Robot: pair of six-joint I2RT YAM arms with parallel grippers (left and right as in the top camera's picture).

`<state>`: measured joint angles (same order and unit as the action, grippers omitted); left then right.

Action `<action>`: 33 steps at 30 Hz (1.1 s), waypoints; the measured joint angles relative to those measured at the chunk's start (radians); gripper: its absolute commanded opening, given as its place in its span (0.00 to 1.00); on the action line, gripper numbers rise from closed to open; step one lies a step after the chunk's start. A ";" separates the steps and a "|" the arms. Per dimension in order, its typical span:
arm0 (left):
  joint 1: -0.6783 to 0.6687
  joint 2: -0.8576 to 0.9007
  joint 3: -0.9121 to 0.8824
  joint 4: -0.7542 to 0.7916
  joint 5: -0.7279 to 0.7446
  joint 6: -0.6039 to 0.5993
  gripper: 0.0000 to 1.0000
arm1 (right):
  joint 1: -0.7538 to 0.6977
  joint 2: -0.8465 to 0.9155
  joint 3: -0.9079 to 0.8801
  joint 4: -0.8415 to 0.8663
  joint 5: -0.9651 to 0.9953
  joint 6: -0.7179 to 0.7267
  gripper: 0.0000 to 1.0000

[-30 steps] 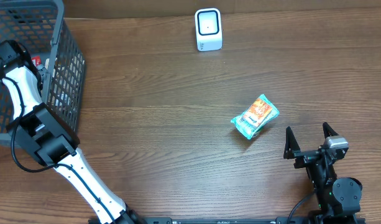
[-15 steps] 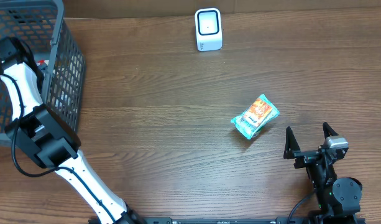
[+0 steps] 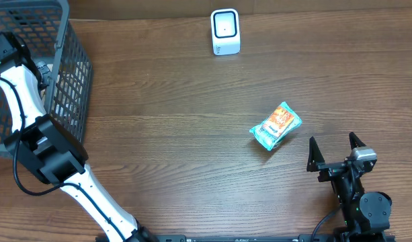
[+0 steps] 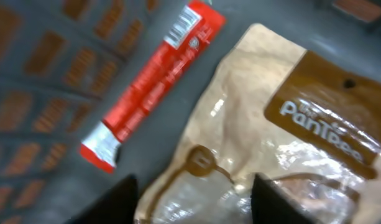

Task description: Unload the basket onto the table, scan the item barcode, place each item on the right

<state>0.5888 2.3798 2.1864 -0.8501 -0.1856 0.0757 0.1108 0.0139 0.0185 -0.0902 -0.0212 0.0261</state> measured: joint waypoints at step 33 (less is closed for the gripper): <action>0.086 0.185 0.035 0.253 0.182 0.159 0.04 | 0.000 0.000 0.000 0.000 -0.001 0.000 1.00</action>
<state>0.6750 2.5645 2.2219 -0.5968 -0.0032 0.2344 0.1108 0.0139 0.0185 -0.0898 -0.0219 0.0265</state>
